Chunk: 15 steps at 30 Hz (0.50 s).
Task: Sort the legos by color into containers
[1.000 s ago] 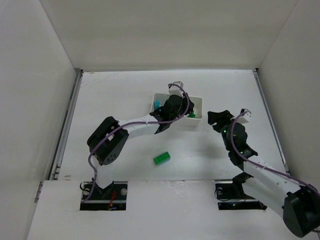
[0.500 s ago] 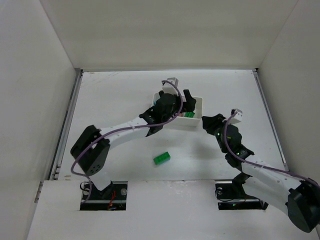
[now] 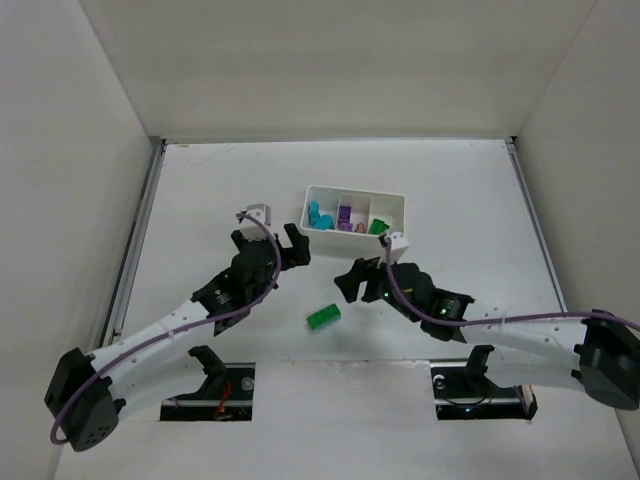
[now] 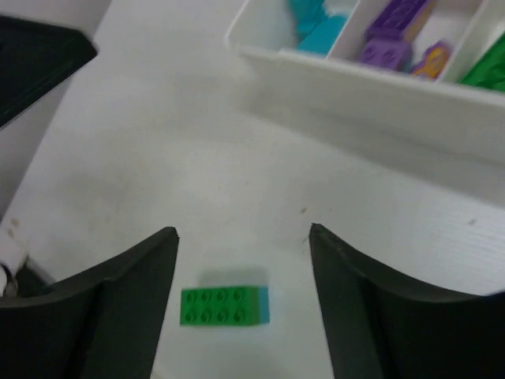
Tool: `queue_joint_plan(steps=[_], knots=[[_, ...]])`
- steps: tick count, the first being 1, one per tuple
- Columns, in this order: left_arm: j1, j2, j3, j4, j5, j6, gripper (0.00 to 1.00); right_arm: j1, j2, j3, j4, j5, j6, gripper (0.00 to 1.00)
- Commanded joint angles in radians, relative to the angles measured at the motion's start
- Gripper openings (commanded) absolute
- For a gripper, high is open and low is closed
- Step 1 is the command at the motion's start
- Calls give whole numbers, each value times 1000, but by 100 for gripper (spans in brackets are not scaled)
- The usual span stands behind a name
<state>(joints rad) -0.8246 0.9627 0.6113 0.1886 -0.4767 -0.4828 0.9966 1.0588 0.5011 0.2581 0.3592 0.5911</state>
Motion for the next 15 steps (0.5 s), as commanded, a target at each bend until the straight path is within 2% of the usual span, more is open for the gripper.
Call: queue_joint_plan(steps=[1, 4, 7, 15], knots=[[89, -120, -93, -18, -31, -37, 100, 104, 47, 97, -155, -65, -5, 80], [153, -165, -140, -15, -5, -63, 100, 193, 73, 119, -232, -57, 70, 87], [195, -167, -168, -23, -17, -105, 100, 222, 87, 97, -227, -80, 186, 92], [304, -148, -190, -78, -53, -229, 100, 189, 227, 73, -88, -184, 366, 99]])
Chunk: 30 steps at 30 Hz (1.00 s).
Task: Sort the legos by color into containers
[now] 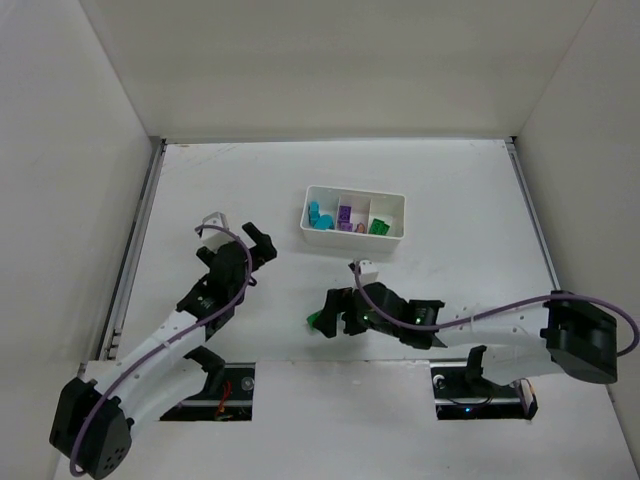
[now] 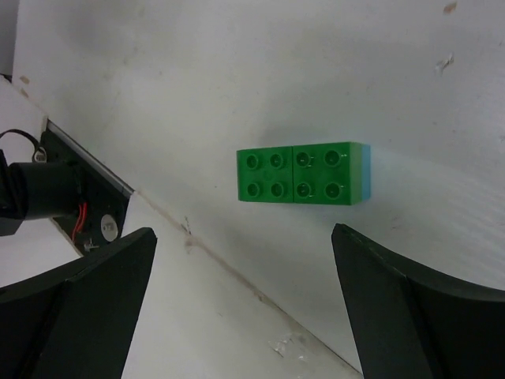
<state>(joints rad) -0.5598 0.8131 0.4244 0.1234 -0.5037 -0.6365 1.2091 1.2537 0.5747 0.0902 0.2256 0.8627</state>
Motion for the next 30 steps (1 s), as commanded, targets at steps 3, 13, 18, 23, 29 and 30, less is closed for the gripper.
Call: queue_joint_plan(steps=[3, 13, 18, 23, 29, 30], knots=[[59, -14, -13, -31, -13, -109, 100, -53, 85, 8, 98, -94, 122, 97], [-33, 7, -62, 15, 4, -111, 100, -191, 249, 123, 187, -108, 41, 77], [-91, 15, -58, 16, 4, -132, 100, -266, 372, 315, 194, -129, -65, 78], [-110, -58, -76, -22, -2, -134, 100, -241, 228, 208, 125, 30, -120, 69], [-107, -19, -87, -2, 4, -121, 100, -99, 6, -28, 14, 118, -28, 11], [-113, -2, -82, 1, -4, -118, 100, -72, -23, -45, -19, 116, -12, 10]])
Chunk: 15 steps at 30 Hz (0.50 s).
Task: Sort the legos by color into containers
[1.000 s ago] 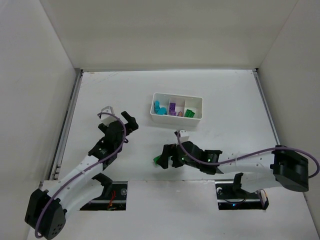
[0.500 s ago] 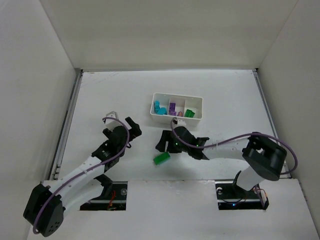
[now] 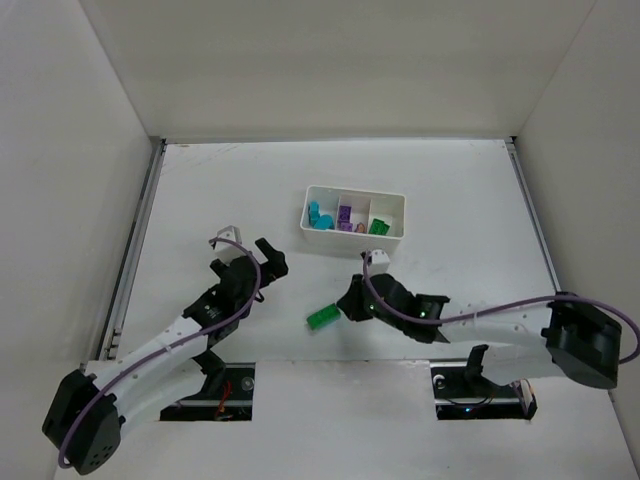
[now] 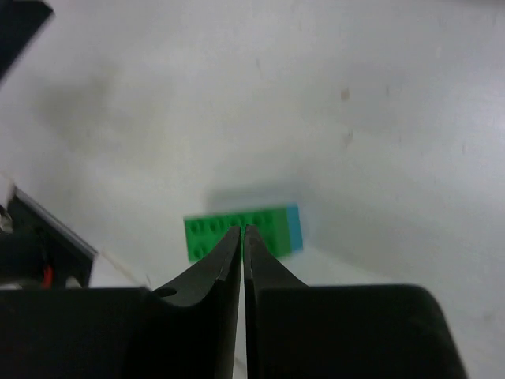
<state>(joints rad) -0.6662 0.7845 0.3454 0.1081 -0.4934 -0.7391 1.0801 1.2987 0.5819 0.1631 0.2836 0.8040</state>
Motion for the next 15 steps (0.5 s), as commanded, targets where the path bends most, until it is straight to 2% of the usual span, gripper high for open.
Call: queue_joint_plan(steps=[1, 6, 11, 15], knots=[[-8, 41, 1, 21, -16, -13, 100, 89, -94, -65, -129, 60, 60, 10], [-11, 44, 6, 28, -13, -8, 100, 191, -148, -93, -235, 45, 138, 14], [-16, -10, -16, 27, -10, -26, 100, 186, -15, -38, -151, -18, 89, 15], [-34, -42, -19, 4, -13, -29, 100, 123, 92, 44, -103, -17, 26, 14]])
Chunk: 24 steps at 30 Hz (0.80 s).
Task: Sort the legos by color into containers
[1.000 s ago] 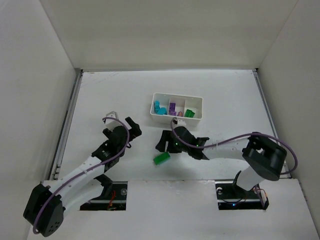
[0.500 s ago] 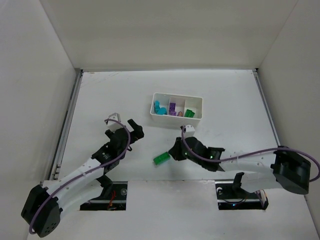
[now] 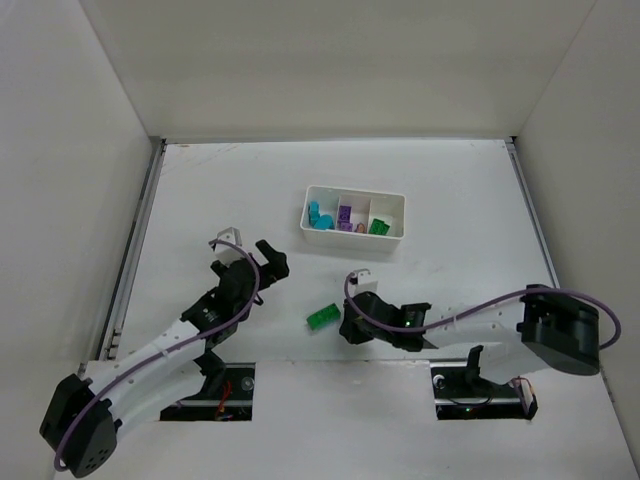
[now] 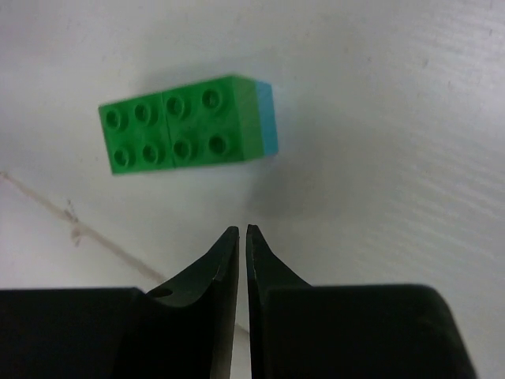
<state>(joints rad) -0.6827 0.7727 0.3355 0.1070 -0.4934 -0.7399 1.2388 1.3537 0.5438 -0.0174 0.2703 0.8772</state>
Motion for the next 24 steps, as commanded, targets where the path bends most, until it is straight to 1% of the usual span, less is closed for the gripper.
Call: queue_joint_plan(steps=[1, 7, 11, 13, 14, 17, 19, 21, 24], knots=[[-24, -33, -12, 5, -14, -30, 100, -48, 62, 100, 88, 1, -61, 14], [-42, -18, -24, 19, -22, -52, 100, -144, 202, 182, 223, 20, -122, 14], [-45, -12, -30, 23, -23, -62, 100, -181, 292, 272, 260, 32, -173, 15], [-35, -16, -30, 19, -22, -62, 100, -192, 306, 295, 254, 49, -198, 18], [-31, -21, -29, 14, -20, -62, 100, -190, 294, 294, 244, 62, -201, 23], [-27, -46, -39, 7, -24, -58, 100, -189, 221, 248, 231, 107, -219, 45], [-8, -49, -44, 7, -24, -56, 100, -175, 159, 211, 217, 107, -228, 57], [8, -38, -49, 17, -20, -58, 100, -161, 131, 202, 206, 87, -250, 65], [25, -6, -29, 22, -13, -53, 100, -146, 131, 211, 204, 47, -309, 79]])
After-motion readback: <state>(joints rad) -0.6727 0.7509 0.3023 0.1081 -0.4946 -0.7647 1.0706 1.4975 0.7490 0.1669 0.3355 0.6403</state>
